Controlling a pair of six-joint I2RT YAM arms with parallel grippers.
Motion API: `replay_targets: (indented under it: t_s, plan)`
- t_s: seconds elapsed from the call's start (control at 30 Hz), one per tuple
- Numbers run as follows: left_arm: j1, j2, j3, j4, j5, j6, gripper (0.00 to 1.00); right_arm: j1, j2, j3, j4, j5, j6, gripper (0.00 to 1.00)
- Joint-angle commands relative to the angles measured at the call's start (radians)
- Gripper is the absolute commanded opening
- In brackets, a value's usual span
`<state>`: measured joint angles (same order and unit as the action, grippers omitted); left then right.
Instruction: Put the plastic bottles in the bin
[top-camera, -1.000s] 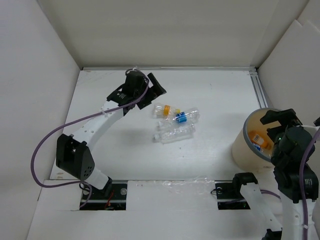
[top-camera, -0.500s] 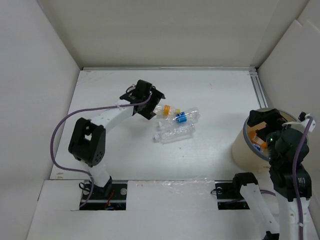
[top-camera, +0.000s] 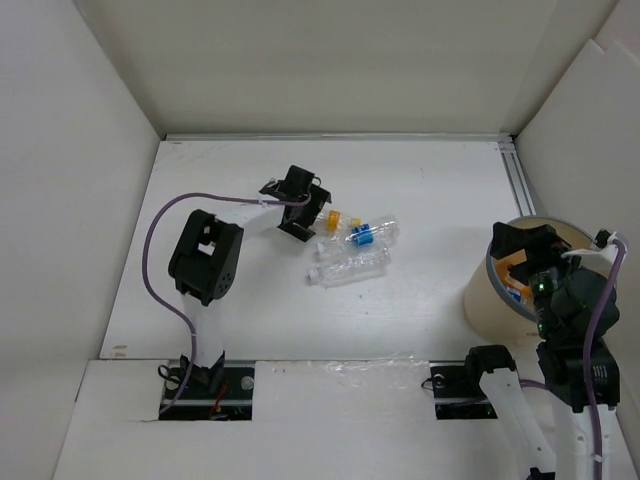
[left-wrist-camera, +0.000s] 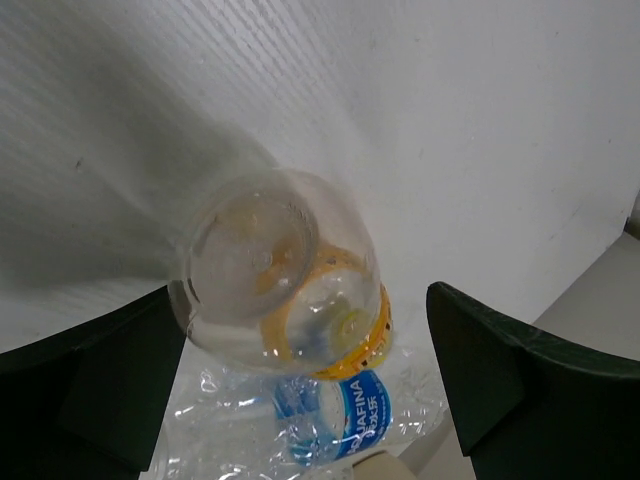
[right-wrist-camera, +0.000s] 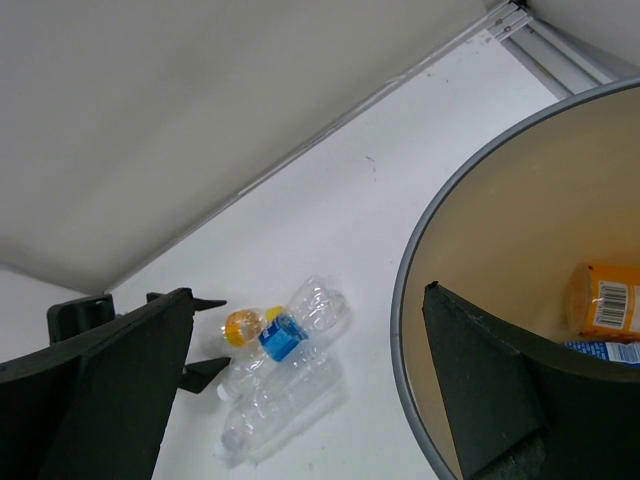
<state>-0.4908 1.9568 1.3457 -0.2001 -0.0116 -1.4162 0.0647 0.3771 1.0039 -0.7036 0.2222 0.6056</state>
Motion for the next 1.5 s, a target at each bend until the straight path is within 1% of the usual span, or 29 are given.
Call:
replay_targets:
  t_s: [0.0, 0.07, 0.1, 0.13, 0.2, 0.27, 0.4, 0.43, 0.47, 0.53, 0.57, 0.6, 0.63, 0.67, 0.7, 0.73, 0.77, 0.8, 0.83, 0.87, 0.9, 0.97, 1.03, 1.07, 1.13, 1.2, 1.23, 1.33, 1.47]
  plan:
    - [0.02, 0.037, 0.041, 0.018, -0.024, -0.026, 0.99, -0.005, -0.003, -0.01, 0.072, -0.035, -0.013, 1.0]
    - [0.03, 0.063, 0.041, 0.027, -0.01, -0.026, 0.92, -0.005, -0.003, -0.01, 0.081, -0.046, -0.013, 1.0]
    - [0.031, 0.073, 0.041, 0.037, -0.01, -0.026, 0.78, -0.005, -0.003, -0.01, 0.081, -0.061, -0.013, 1.0]
    - [0.04, 0.073, 0.041, 0.037, -0.001, -0.017, 0.73, -0.005, -0.003, -0.001, 0.09, -0.061, -0.013, 1.0]
    - [0.049, 0.102, 0.052, 0.037, 0.008, -0.007, 0.69, -0.005, 0.008, -0.001, 0.09, -0.089, -0.013, 1.0]
    - [0.049, 0.112, 0.061, 0.037, 0.009, -0.007, 0.57, -0.005, 0.017, 0.012, 0.11, -0.115, -0.032, 1.0]
    - [0.072, 0.123, 0.07, 0.066, 0.045, 0.026, 0.1, -0.005, 0.055, 0.021, 0.171, -0.245, -0.07, 1.0]
    - [0.081, 0.123, 0.079, 0.079, 0.045, 0.037, 0.02, -0.005, 0.065, 0.035, 0.171, -0.306, -0.07, 1.0]
    - [0.081, 0.123, 0.09, 0.088, 0.059, 0.054, 0.0, -0.005, 0.075, 0.035, 0.214, -0.348, -0.085, 1.0]
    - [0.092, 0.091, 0.13, 0.103, 0.059, 0.124, 0.0, -0.005, 0.108, 0.058, 0.251, -0.429, -0.099, 1.0]
    - [0.092, 0.073, 0.144, 0.116, 0.044, 0.155, 0.0, -0.005, 0.12, 0.068, 0.272, -0.522, -0.131, 1.0]
    - [0.092, 0.054, 0.158, 0.131, 0.044, 0.192, 0.0, -0.005, 0.153, 0.099, 0.3, -0.559, -0.132, 1.0]
    - [0.092, 0.016, 0.173, 0.169, 0.044, 0.282, 0.0, -0.005, 0.172, 0.119, 0.309, -0.593, -0.15, 1.0]
    - [0.092, 0.001, 0.208, 0.188, 0.065, 0.336, 0.0, -0.005, 0.195, 0.136, 0.322, -0.671, -0.164, 1.0]
    - [0.092, -0.013, 0.233, 0.188, 0.085, 0.388, 0.0, -0.005, 0.219, 0.171, 0.322, -0.697, -0.187, 1.0]
    - [0.092, -0.024, 0.257, 0.198, 0.114, 0.439, 0.0, -0.005, 0.277, 0.188, 0.322, -0.717, -0.196, 1.0]
    - [0.092, -0.035, 0.317, 0.177, 0.186, 0.532, 0.0, -0.005, 0.31, 0.2, 0.322, -0.742, -0.21, 1.0]
    - [0.083, -0.035, 0.346, 0.151, 0.217, 0.569, 0.0, 0.004, 0.342, 0.209, 0.322, -0.797, -0.236, 1.0]
    - [0.083, -0.045, 0.369, 0.128, 0.251, 0.603, 0.0, 0.02, 0.409, 0.229, 0.335, -0.822, -0.248, 1.0]
    - [0.083, -0.058, 0.391, 0.075, 0.319, 0.634, 0.0, 0.029, 0.448, 0.246, 0.335, -0.845, -0.262, 1.0]
    - [0.083, -0.067, 0.429, 0.042, 0.346, 0.681, 0.0, 0.043, 0.485, 0.266, 0.335, -0.859, -0.279, 1.0]
    - [0.083, -0.113, 0.438, -0.008, 0.398, 0.724, 0.0, 0.11, 0.593, 0.327, 0.326, -0.859, -0.329, 1.0]
    - [0.074, -0.153, 0.448, -0.022, 0.444, 0.772, 0.0, 0.192, 0.67, 0.364, 0.326, -0.779, -0.368, 1.0]
    - [0.074, -0.173, 0.448, -0.033, 0.459, 0.786, 0.0, 0.217, 0.753, 0.41, 0.317, -0.752, -0.386, 1.0]
    - [0.063, -0.231, 0.448, -0.042, 0.507, 0.809, 0.0, 0.265, 0.828, 0.446, 0.308, -0.678, -0.414, 1.0]
    - [0.054, -0.274, 0.438, -0.033, 0.551, 0.818, 0.0, 0.314, 0.905, 0.458, 0.344, -0.659, -0.423, 1.0]
    - [0.054, -0.285, 0.438, -0.033, 0.594, 0.833, 0.0, 0.325, 0.922, 0.458, 0.369, -0.659, -0.423, 1.0]
    - [0.054, -0.332, 0.438, -0.045, 0.637, 0.843, 0.0, 0.388, 0.982, 0.482, 0.432, -0.633, -0.423, 1.0]
    - [0.044, -0.397, 0.385, 0.013, 0.705, 0.83, 0.0, 0.466, 1.074, 0.568, 0.431, -0.607, -0.449, 1.0]
